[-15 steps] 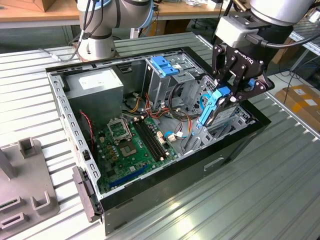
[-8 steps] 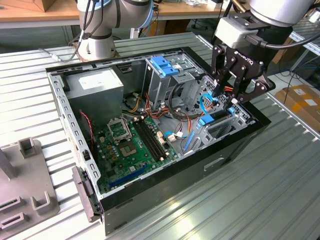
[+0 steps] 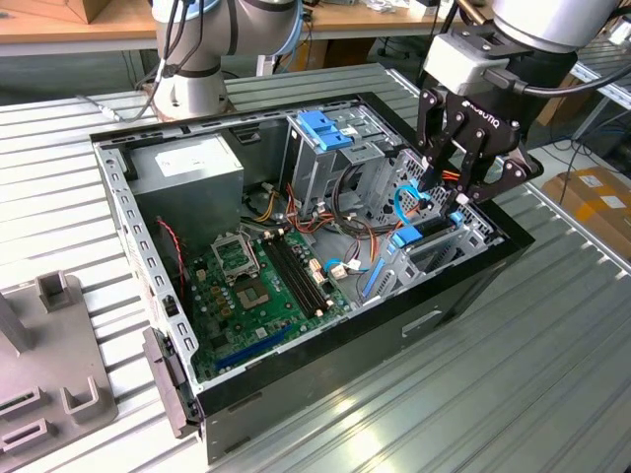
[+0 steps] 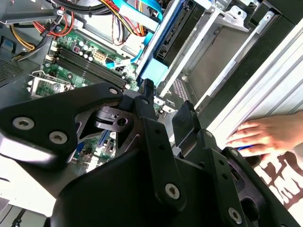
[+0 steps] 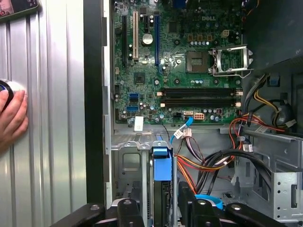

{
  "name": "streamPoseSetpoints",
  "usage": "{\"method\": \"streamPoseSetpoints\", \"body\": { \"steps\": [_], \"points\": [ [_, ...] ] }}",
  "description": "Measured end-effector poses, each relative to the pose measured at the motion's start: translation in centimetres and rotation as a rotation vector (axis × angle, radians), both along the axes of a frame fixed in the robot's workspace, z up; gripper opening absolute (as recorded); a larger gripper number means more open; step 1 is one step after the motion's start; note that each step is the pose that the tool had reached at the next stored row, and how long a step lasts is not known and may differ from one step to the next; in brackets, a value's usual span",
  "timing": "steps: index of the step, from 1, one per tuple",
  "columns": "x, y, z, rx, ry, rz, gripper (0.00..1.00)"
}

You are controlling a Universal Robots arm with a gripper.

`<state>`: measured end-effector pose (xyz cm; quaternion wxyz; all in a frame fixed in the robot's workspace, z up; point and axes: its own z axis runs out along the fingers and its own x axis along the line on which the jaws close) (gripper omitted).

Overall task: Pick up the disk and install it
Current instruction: 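Insert the disk into the insertion slot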

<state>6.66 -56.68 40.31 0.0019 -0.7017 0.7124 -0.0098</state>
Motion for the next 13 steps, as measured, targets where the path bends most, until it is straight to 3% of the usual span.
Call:
{"method": "streamPoseSetpoints", "body": {
  "steps": [6, 13],
  "points": [
    [1.06, 0.01, -0.16, 0.0, 0.0, 0.0, 0.44],
    [2.26, 0.14, -1.98, -0.0003, 0.0014, 0.0, 0.44]
  ]
}}
